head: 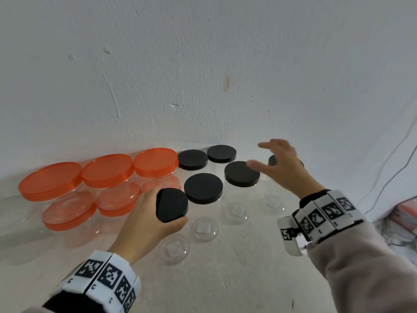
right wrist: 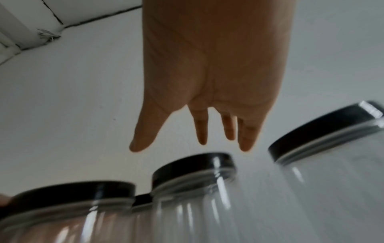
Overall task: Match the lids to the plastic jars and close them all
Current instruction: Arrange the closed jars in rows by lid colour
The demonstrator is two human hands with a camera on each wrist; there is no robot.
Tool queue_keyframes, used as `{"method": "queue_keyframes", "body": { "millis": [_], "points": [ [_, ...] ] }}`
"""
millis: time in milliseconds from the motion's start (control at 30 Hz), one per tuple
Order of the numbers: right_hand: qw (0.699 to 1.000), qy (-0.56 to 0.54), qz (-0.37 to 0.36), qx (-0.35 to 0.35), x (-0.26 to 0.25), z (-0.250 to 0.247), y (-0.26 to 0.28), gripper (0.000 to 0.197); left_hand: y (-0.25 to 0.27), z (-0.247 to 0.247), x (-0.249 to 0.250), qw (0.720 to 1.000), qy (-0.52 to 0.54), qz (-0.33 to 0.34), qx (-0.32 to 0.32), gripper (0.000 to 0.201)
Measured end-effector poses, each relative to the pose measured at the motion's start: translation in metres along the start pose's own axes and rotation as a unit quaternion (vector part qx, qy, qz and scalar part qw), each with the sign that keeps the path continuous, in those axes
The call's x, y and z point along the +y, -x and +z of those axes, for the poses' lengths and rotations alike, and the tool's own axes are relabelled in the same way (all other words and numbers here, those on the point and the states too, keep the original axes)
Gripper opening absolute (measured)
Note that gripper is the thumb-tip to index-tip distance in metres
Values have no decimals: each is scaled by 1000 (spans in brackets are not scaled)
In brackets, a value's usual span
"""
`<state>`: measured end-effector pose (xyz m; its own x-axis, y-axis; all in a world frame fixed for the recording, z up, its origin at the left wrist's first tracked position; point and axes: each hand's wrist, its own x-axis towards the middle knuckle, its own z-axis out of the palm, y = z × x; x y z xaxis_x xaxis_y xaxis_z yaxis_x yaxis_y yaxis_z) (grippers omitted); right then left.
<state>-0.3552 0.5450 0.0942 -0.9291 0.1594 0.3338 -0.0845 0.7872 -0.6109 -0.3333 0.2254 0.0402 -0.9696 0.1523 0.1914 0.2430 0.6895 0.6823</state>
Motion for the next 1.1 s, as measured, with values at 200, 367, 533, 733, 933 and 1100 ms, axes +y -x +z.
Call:
{"method": "queue_keyframes", "body": {
  "millis": [200,367,533,733,933,1100],
  "points": [
    [983,63,166,-47,46,-8,-4,82,0,0,-1,1000,7,-7,-3,86],
    [988,42,144,-20,56,2,-23,69,1,1,-3,1000,15,-3,-3,86],
    [995,23,89,-40,51,15,-53,68,3,-1,1,1000,24,3,0,72],
    [997,7,44,-70,45,35,-85,68,3,0,2,1000,18,0,5,74],
    [996,16,23,-83,45,47,-102,68,4,0,4,1000,12,-5,5,75],
    [995,26,13,-92,48,47,-105,64,3,1,5,1000,12,-6,7,74]
  ]
}}
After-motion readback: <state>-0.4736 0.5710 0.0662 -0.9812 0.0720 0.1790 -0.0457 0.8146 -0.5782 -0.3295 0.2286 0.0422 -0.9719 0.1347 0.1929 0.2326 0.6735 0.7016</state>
